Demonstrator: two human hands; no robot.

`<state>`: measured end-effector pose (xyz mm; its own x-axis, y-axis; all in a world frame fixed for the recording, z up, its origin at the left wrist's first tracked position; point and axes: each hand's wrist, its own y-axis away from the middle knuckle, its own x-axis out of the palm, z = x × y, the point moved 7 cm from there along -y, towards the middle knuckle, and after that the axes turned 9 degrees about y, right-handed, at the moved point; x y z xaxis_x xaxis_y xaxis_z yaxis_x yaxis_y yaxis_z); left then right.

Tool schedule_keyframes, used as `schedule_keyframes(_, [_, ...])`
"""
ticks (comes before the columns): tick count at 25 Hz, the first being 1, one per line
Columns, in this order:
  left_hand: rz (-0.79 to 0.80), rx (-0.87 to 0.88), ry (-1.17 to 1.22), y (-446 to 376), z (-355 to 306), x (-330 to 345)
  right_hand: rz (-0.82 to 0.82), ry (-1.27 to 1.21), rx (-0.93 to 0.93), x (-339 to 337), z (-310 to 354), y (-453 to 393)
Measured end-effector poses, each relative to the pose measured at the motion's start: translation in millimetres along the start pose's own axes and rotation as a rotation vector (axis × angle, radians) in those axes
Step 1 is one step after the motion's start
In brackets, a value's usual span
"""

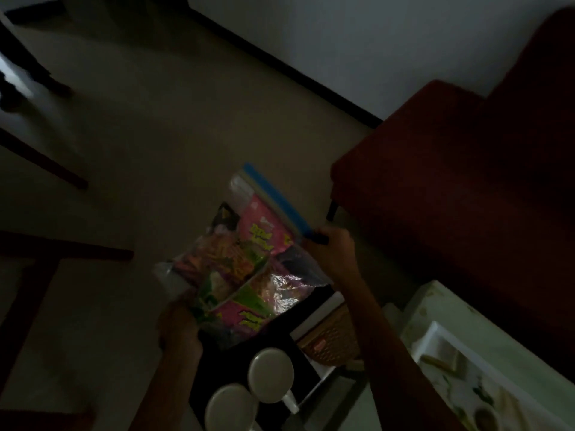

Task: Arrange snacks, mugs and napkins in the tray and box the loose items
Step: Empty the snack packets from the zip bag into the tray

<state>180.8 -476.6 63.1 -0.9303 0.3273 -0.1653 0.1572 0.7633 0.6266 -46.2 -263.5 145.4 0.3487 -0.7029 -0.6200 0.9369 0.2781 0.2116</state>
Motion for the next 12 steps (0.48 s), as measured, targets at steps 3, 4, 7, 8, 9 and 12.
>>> schedule_keyframes(3, [0.094, 0.15, -0.104, 66.0, -31.5, 48.1, -0.05, -0.111, -0.018, -92.4, 12.8, 39.6])
schedule_keyframes(4, [0.097, 0.238, -0.142, 92.9, -38.5, 63.4, -0.056, -0.141, -0.03, -122.0, 12.4, 56.9])
schedule_keyframes(7, [0.233, 0.576, -0.017, 212.0, -55.6, 97.2, -0.12, -0.182, -0.057, -196.4, 0.4, 117.2])
schedule_keyframes(8, [0.35, 0.618, 0.019, 257.3, -56.1, 111.8, -0.154, -0.155, -0.05, -213.7, -6.5, 137.1])
schedule_keyframes(9, [0.51, 0.613, 0.016, 303.4, -50.8, 130.7, -0.201, -0.11, -0.032, -229.3, -14.5, 156.8])
schedule_keyframes(12, [0.87, 0.596, -0.341, 421.4, -8.2, 187.0, -0.404, 0.113, 0.027, -272.3, -52.1, 215.3])
